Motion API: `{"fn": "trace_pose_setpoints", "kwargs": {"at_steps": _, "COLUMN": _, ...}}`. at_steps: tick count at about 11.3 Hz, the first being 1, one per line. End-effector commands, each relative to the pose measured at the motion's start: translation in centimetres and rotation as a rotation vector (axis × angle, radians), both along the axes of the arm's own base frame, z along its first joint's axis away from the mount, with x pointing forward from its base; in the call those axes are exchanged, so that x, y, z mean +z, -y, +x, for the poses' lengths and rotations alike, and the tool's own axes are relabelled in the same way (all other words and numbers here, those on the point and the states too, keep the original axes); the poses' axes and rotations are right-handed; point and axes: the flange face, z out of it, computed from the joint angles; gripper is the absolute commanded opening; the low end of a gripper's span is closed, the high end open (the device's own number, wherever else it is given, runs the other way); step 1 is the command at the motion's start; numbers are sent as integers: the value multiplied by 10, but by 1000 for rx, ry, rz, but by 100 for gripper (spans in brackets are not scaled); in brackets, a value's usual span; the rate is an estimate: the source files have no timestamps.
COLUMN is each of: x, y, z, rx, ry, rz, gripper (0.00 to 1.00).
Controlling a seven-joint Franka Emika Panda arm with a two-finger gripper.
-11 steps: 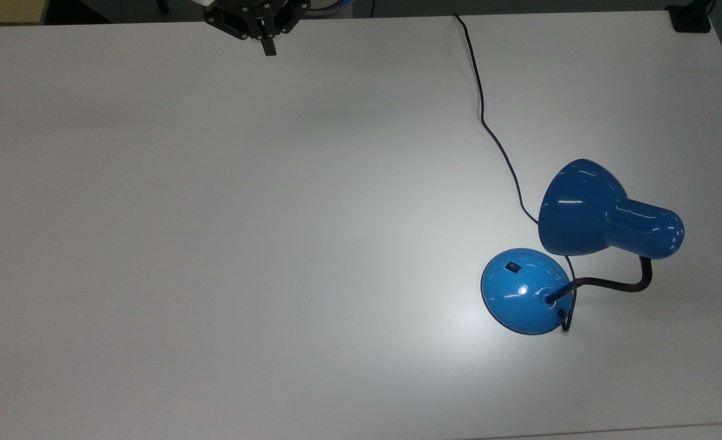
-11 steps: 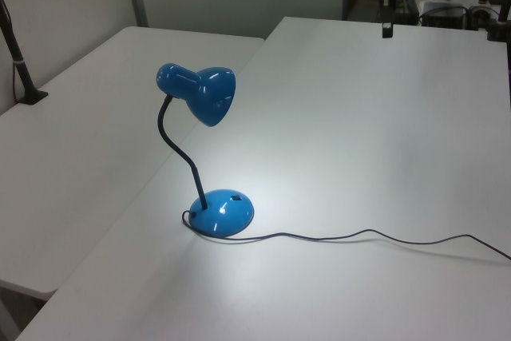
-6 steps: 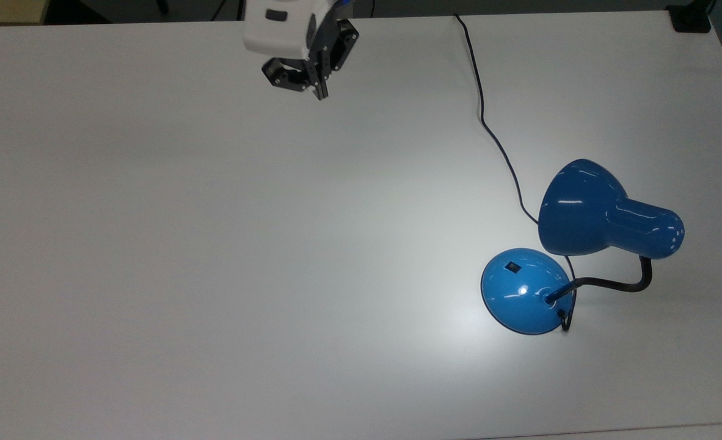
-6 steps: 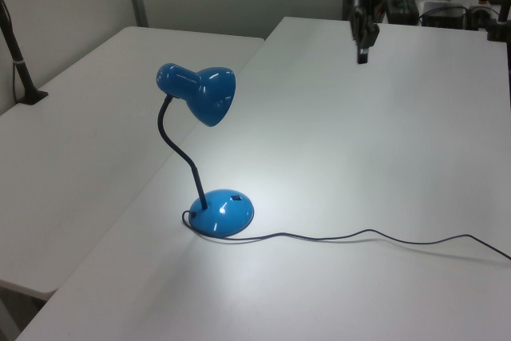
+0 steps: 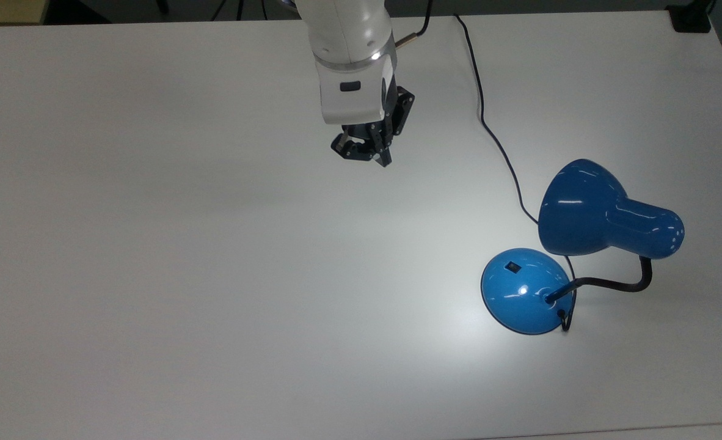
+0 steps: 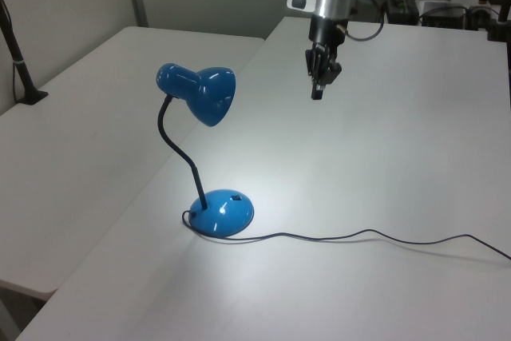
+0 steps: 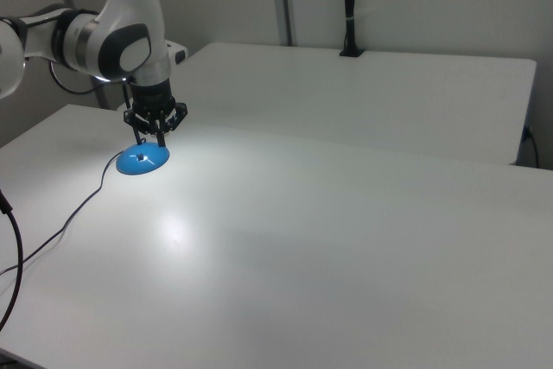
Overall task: Turn off the lamp
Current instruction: 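Move the gripper toward the blue lamp base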
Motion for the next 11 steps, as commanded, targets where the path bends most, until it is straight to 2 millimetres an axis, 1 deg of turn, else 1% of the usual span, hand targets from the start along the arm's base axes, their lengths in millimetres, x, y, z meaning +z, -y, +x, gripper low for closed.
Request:
{"fn": "trace_pose_setpoints", "kwargs": {"at_steps": 1, "x": -24, "y": -47, "z": 20, "rx": 5, "ry": 84, "rz": 81, "gripper": 2}}
{"fn": "trace_pose_setpoints", "kwargs": {"at_steps": 2, "x": -27, "y": -66, "z": 28, "rx": 4, "ry": 104, "rz": 84, "gripper": 3}}
{"fn": "trace_pose_setpoints", "kwargs": {"at_steps": 3, "x": -36, "y": -76, "z": 30, "rx": -8, "ry": 94, "rz": 83, "gripper": 3}}
{"fn": "trace_pose_setpoints", "kwargs": {"at_steps": 4, "x": -46, "y": -90, "z": 33, "rx": -15, "ry": 108, "rz": 79, "gripper": 3}}
{"fn": "trace_pose_setpoints", "kwargs": {"at_steps": 5, "x": -54, "y": -100, "z": 39, "rx": -23, "ry": 145, "rz": 81, "gripper": 3}}
{"fn": "trace_pose_setpoints", "kwargs": {"at_steps": 6, "x": -61, "y": -104, "z": 43, "rx": -27, "ry": 167, "rz": 79, "gripper": 3}}
{"fn": "trace_pose_setpoints", "kwargs": {"at_steps": 7, "x": -63, "y": -111, "z": 49, "rx": -24, "ry": 182, "rz": 81, "gripper": 3}}
{"fn": "trace_pose_setpoints", "kwargs": {"at_steps": 8, "x": -71, "y": -128, "z": 49, "rx": -4, "ry": 183, "rz": 77, "gripper": 3}}
{"fn": "trace_pose_setpoints", "kwargs": {"at_steps": 9, "x": -81, "y": -136, "z": 51, "rx": 0, "ry": 195, "rz": 73, "gripper": 3}}
{"fn": "trace_pose_setpoints", "kwargs": {"at_steps": 11, "x": -103, "y": -159, "z": 50, "rx": 10, "ry": 244, "rz": 71, "gripper": 3}}
